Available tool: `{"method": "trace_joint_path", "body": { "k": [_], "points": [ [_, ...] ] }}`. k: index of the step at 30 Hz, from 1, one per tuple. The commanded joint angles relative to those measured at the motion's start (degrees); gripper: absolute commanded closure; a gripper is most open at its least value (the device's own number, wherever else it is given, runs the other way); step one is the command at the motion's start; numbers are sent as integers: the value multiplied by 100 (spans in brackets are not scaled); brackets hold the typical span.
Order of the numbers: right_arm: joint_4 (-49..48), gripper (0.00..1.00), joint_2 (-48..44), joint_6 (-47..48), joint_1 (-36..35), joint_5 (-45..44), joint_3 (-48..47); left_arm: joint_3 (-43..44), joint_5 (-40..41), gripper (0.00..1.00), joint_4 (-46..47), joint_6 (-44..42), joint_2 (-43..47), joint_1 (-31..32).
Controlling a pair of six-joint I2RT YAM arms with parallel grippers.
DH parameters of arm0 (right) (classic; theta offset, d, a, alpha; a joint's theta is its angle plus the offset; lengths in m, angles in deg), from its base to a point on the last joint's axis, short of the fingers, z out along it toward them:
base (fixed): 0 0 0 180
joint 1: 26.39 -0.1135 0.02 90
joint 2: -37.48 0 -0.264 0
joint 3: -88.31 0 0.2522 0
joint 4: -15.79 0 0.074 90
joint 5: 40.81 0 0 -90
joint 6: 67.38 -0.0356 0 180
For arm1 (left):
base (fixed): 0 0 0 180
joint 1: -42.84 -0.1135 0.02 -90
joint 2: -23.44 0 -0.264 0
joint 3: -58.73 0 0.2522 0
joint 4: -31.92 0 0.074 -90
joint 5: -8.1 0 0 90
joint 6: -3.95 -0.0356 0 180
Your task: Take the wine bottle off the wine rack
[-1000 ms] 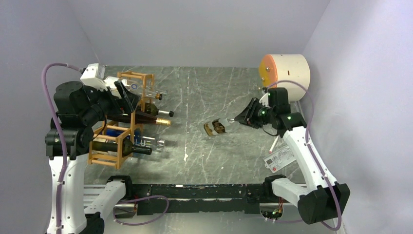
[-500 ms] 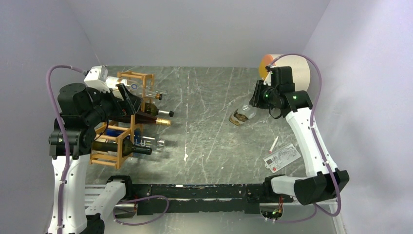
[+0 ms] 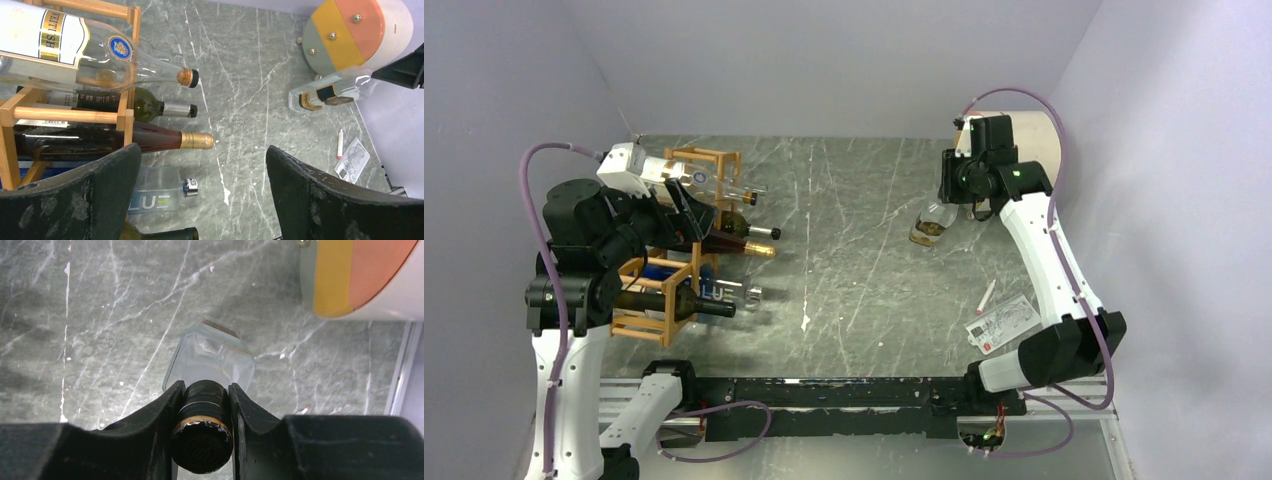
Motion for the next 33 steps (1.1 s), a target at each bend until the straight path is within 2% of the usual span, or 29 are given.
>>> {"method": "trace_joint_path", "body": {
  "k": [1,14,26,29,33],
  "points": [
    [-670,100,186,531,23,-18,-604,-101,-106,2,199,-16,42,-58],
    [-441,100,1317,1070,31,-201,-1616,-262,-124,2,265,-65,84,-58],
    [-565,100,1678,918,106,-121,-1557,-287,-168,2,302,-21,68,-58],
    [-556,89,1725,864,114,-188,-1561,-302,-172,2,293,-3,84,-58],
    [-565,63,1759,781,116,-201,-1556,-357,-190,2,300,17,88,-58]
  ]
}}
